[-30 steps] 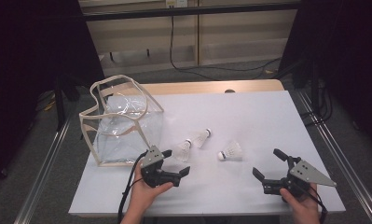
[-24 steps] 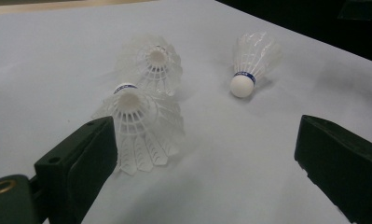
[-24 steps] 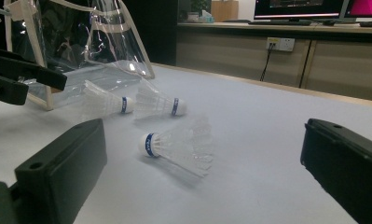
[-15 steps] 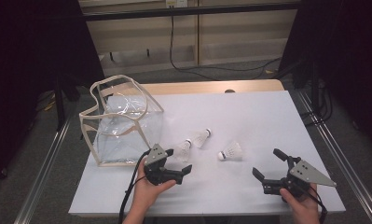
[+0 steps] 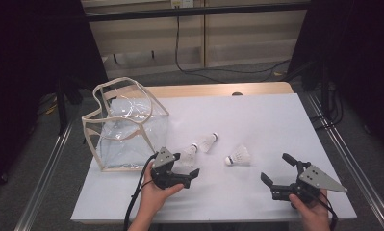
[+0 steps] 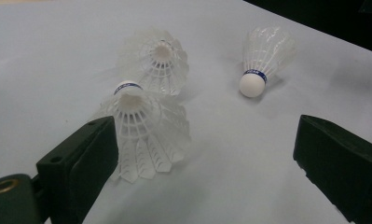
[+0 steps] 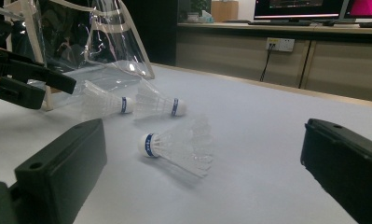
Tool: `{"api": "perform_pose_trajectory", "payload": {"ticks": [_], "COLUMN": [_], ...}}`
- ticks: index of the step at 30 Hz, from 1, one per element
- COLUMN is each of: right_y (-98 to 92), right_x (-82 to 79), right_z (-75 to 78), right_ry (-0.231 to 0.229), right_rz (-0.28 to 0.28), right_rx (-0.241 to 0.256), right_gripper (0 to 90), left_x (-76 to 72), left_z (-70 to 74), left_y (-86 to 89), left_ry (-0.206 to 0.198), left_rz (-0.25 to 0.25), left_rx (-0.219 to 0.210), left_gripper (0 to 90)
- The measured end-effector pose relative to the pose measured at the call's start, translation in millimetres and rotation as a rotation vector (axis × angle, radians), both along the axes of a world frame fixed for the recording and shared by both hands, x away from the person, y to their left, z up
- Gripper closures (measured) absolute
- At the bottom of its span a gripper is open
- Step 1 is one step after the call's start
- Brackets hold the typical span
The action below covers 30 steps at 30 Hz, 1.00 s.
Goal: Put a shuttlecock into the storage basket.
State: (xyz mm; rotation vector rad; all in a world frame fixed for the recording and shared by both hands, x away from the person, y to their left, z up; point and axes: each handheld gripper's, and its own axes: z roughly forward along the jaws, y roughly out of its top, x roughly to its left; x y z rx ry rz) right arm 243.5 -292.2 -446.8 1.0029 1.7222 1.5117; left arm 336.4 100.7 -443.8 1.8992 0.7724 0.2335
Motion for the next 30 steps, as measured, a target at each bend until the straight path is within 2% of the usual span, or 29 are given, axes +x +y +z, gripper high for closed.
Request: {"api": "perform_pose_trajectory", "payload": {"ticks": [12, 22, 29, 30], "right_y": [-0.3, -0.3, -0.9, -1.0], "right_x": [-0.2, -0.1, -0.1, -0.1], "right_z": [0.0, 0.0, 0.1, 0.1], "right_ry": [0.002, 0.001, -0.001, 0.001], "right_rz": [-0.008, -0.009, -0.013, -0.014], "right_rx": [0.001, 0.003, 0.004, 0.005], "right_gripper": [0.4, 0.4, 0.4, 0.4], "left_x": [2.3, 4.9, 8.0, 8.9], "left_z": [-2.0, -4.5, -6.4, -6.8], "left_y": [-4.9, -8.3, -12.5, -13.1], "left_ry": [0.007, 0.012, 0.014, 0.008], "left_rz": [0.007, 0.025, 0.044, 0.048], "left_rx": [0.006, 0.052, 0.075, 0.091], "left_gripper": [7.8, 13.9, 22.0, 23.9]}}
